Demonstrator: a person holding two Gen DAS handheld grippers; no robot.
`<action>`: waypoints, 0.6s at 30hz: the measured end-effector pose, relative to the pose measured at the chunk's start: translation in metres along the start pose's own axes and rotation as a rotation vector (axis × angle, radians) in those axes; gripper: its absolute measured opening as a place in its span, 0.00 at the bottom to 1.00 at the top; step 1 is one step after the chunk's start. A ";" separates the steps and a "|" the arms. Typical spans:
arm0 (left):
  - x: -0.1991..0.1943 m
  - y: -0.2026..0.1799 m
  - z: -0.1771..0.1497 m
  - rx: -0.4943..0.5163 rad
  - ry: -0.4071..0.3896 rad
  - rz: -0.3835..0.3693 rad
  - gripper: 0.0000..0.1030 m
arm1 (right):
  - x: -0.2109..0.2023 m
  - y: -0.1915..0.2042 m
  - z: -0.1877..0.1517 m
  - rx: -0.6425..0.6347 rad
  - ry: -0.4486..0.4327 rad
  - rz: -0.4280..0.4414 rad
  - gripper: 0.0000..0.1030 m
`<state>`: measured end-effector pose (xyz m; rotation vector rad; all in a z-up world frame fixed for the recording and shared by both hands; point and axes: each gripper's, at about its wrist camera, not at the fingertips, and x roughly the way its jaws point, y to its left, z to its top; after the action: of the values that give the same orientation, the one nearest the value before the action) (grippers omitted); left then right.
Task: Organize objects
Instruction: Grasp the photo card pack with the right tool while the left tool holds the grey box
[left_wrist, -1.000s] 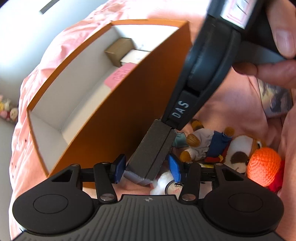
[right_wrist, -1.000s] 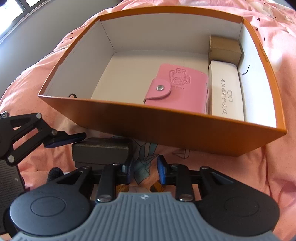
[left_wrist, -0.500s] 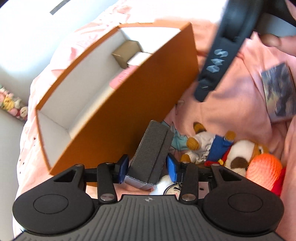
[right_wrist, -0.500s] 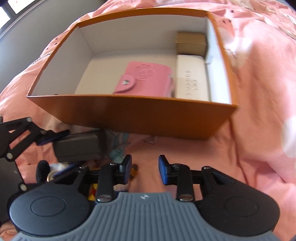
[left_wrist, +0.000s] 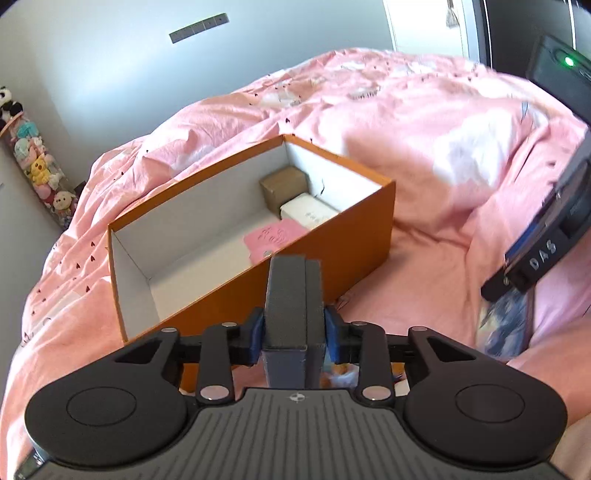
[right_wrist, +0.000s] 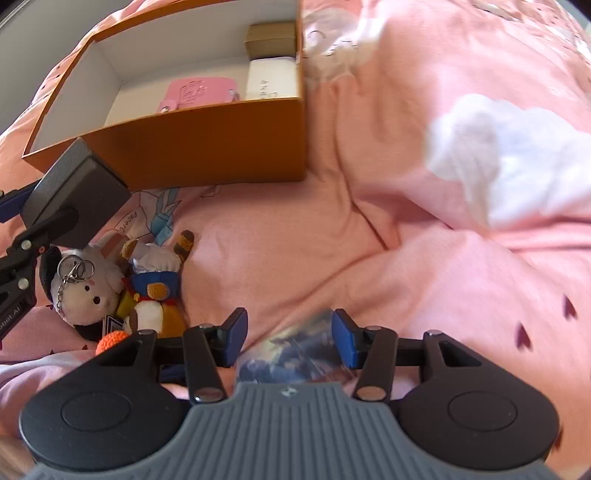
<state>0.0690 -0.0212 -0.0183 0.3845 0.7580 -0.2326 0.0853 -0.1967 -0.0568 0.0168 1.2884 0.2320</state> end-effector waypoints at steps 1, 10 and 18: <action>-0.001 -0.002 0.001 -0.013 -0.006 -0.013 0.37 | -0.004 0.000 -0.004 0.005 -0.002 -0.004 0.51; -0.001 -0.009 -0.005 -0.054 0.026 -0.038 0.37 | 0.005 -0.009 -0.029 0.141 0.113 0.041 0.51; 0.000 -0.007 -0.007 -0.090 0.037 -0.052 0.37 | 0.032 -0.016 -0.035 0.246 0.132 0.043 0.59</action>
<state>0.0617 -0.0242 -0.0247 0.2849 0.8126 -0.2402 0.0626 -0.2107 -0.0996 0.2427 1.4433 0.1116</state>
